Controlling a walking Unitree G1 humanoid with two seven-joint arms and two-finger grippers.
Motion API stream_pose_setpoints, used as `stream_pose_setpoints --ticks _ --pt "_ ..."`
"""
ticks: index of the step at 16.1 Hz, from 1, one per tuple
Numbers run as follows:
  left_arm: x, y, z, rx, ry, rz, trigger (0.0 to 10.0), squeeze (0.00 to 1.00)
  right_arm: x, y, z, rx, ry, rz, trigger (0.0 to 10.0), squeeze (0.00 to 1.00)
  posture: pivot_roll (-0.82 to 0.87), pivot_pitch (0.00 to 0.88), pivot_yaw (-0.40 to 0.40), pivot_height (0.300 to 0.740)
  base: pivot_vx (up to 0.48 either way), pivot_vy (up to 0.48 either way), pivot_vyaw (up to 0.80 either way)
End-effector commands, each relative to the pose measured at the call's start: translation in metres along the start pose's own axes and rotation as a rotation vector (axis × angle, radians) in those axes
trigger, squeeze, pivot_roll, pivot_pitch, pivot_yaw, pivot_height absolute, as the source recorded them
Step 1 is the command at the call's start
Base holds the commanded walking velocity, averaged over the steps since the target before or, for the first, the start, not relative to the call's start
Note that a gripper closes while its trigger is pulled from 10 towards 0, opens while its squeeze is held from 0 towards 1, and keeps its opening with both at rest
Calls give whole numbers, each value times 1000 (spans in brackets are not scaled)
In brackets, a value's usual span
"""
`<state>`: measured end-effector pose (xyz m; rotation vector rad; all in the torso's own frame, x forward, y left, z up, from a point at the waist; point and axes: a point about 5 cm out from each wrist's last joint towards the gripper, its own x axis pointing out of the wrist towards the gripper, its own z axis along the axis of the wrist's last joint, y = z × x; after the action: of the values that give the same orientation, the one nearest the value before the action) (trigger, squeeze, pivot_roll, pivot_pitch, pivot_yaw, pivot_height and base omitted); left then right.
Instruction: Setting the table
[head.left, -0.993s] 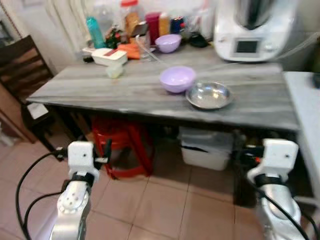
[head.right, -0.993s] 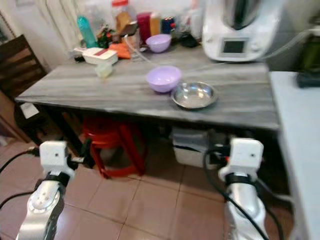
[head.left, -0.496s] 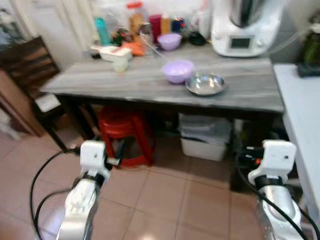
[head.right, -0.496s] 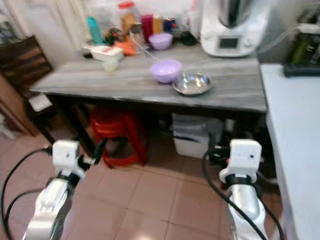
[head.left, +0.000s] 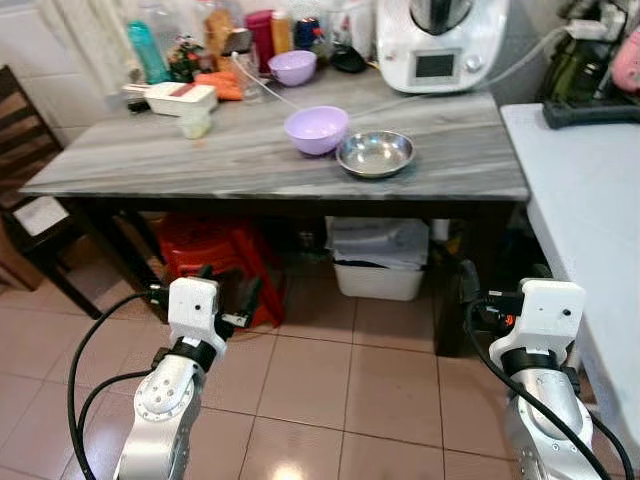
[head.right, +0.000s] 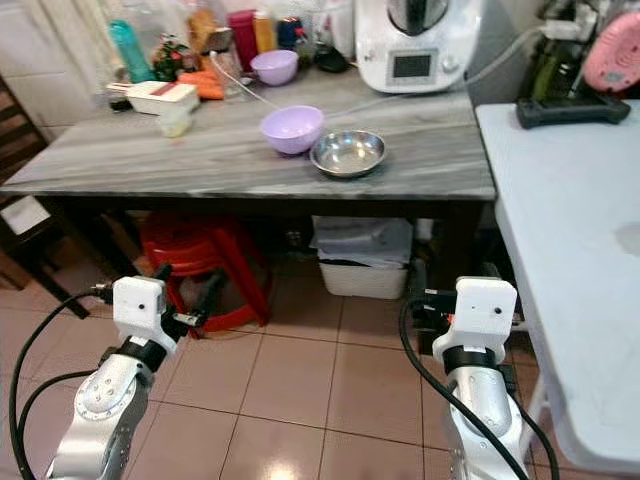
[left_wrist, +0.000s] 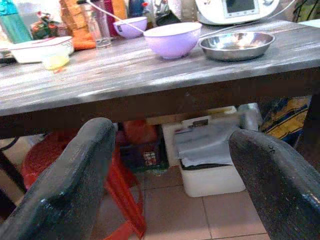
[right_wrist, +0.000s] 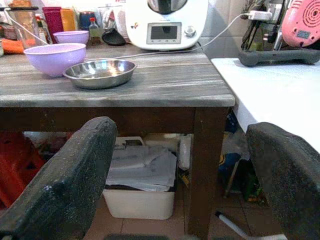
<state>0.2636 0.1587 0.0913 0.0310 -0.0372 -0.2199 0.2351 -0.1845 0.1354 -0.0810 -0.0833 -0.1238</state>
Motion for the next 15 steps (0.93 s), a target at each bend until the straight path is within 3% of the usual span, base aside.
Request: stream_pose_setpoints --ticks 1,4,15 --pt "0 2 1 5 4 -5 10000 0 1 4 1 17 3 17 10000 0 -104 27 133 740 0 0 -800" --pt "1 3 2 3 2 -14 10000 0 0 6 1 32 1 30 10000 0 -104 28 134 740 0 -283 -608" --pt "0 4 3 -4 1 -11 10000 0 2 8 1 37 -3 45 10000 0 -97 27 129 740 0 -313 0"
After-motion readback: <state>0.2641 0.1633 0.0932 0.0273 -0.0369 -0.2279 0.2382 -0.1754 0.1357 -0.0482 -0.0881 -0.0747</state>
